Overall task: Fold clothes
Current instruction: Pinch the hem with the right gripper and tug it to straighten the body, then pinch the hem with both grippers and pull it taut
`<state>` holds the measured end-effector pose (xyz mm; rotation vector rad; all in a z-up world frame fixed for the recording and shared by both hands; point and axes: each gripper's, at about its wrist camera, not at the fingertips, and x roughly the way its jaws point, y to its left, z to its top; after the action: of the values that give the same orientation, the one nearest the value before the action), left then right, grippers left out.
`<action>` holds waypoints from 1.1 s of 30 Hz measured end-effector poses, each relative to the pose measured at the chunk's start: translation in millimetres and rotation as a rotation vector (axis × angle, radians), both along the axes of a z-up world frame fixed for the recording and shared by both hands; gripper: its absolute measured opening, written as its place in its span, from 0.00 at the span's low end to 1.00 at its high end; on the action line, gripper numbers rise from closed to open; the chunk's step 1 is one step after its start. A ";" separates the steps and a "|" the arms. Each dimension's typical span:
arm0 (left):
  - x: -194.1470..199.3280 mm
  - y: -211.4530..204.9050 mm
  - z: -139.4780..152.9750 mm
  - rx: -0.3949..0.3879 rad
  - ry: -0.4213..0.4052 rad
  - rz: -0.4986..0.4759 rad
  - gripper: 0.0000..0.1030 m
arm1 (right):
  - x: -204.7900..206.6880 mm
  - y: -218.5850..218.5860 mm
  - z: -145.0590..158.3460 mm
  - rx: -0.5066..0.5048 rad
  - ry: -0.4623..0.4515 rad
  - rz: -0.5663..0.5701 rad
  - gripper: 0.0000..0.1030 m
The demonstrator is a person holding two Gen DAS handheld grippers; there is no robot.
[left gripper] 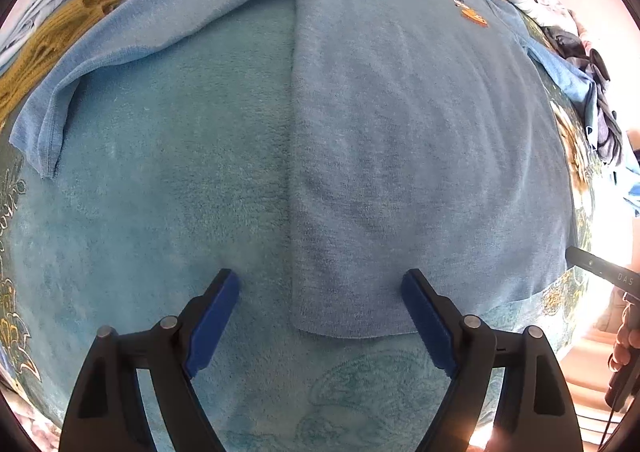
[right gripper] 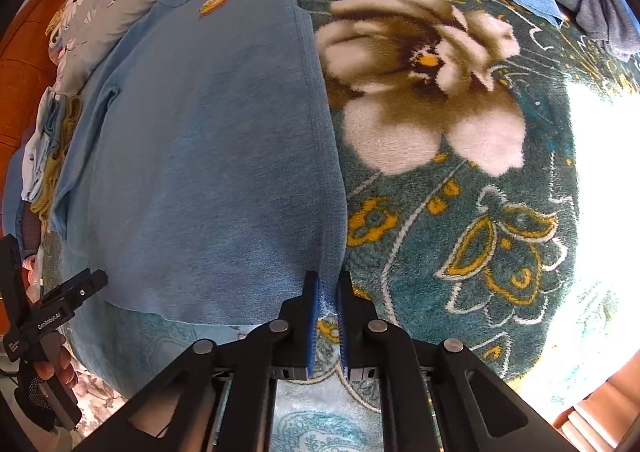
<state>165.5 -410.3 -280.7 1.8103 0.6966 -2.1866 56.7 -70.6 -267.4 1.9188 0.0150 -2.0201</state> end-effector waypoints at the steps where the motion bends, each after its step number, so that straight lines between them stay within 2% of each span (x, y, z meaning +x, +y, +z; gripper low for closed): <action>1: 0.6 -3.5 0.1 0.022 0.009 0.018 0.81 | 0.4 -0.2 1.2 0.004 0.003 0.004 0.06; 3: 0.5 -8.4 0.5 0.044 0.018 0.039 0.81 | 1.0 0.6 3.9 0.018 0.010 0.007 0.06; 7: -8.2 -1.7 0.9 0.013 0.001 -0.014 0.65 | 0.4 7.6 8.9 0.058 0.030 -0.001 0.05; 10: -15.1 2.6 -1.7 0.029 0.007 -0.036 0.61 | -0.9 11.1 11.5 0.077 0.041 -0.005 0.05; 13: -16.8 -2.1 -2.4 0.082 0.029 -0.016 0.53 | -1.5 11.3 13.7 0.090 0.051 0.005 0.05; 15: -16.6 -6.6 -2.8 0.129 0.045 0.004 0.51 | -2.8 14.0 15.4 0.099 0.058 -0.003 0.05; 20: -25.8 -0.7 -3.9 0.171 0.055 -0.037 0.49 | -9.2 21.2 16.4 0.136 0.068 -0.028 0.05; 22: -30.3 6.3 -5.3 0.190 0.057 -0.049 0.39 | -11.3 23.2 16.7 0.142 0.073 -0.032 0.05; 25: -33.2 18.7 -7.3 0.194 0.058 -0.049 0.30 | -12.0 25.4 17.2 0.147 0.073 -0.031 0.05; 29: -35.3 14.3 -7.8 0.250 0.071 0.003 0.19 | -10.3 27.6 18.1 0.145 0.066 -0.032 0.05; 31: -39.6 17.7 -6.4 0.216 0.060 -0.009 0.11 | -8.7 28.7 19.6 0.142 0.063 -0.035 0.05; 33: -44.7 22.1 -3.9 0.171 0.047 -0.022 0.07 | -6.2 28.6 22.4 0.143 0.065 -0.029 0.05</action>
<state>120.8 -388.2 -284.7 1.8591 0.9032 -2.2519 50.5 -42.0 -245.0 1.9468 0.1527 -2.1520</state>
